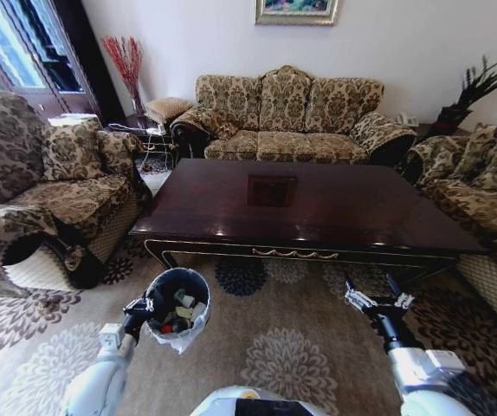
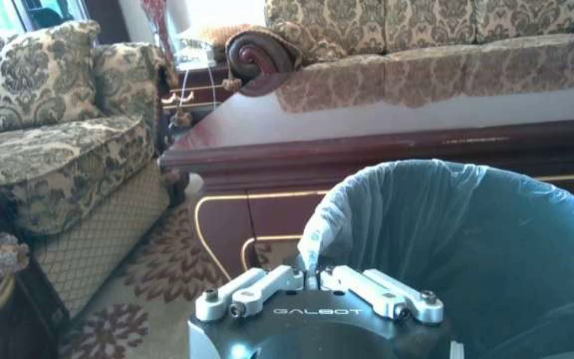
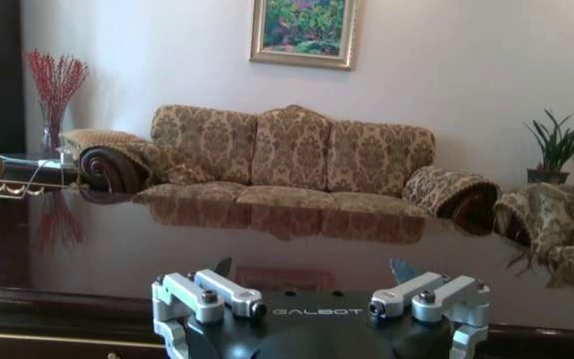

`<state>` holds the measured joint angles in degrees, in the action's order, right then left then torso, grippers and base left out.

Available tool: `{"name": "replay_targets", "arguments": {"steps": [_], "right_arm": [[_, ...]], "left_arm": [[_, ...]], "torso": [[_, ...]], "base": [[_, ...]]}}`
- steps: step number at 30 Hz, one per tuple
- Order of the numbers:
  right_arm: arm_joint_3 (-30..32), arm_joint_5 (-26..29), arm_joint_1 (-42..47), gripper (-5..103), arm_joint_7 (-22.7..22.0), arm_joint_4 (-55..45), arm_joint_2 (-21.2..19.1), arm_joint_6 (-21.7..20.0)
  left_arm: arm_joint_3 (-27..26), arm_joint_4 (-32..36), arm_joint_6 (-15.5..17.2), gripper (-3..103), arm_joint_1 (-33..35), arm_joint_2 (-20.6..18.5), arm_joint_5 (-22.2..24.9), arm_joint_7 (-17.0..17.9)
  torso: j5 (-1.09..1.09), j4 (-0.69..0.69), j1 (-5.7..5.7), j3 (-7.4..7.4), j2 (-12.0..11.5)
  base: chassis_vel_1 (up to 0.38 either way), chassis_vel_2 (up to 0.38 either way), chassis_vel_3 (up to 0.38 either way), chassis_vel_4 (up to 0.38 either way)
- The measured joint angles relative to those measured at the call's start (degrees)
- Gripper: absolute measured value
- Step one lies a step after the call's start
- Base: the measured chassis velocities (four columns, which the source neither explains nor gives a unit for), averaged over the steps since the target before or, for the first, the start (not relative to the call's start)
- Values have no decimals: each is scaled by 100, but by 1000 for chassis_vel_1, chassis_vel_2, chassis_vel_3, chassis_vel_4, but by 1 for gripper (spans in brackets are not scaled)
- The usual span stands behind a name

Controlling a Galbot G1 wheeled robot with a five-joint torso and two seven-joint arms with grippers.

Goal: Move to the front of the table and place the trash on the table into the trash bin.

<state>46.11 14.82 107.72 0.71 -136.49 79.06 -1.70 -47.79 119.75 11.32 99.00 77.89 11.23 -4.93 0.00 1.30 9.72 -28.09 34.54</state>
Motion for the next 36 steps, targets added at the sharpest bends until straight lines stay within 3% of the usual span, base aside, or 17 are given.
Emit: {"name": "replay_targets", "arguments": {"steps": [25,36], "right_arm": [[-3,-2,-6,100,-2,3,1,2],[-3,0,-6,100,-2,2,1,1]], "left_arm": [[-20,-157,-6,3,-31,-38,50,-13],[-76,-391,158,3,-204,-230,240,-71]], "torso": [[0,0,-246,366,-611],[0,0,-340,509,-848]], "base": [[0,0,0,0],[0,0,0,0]]}}
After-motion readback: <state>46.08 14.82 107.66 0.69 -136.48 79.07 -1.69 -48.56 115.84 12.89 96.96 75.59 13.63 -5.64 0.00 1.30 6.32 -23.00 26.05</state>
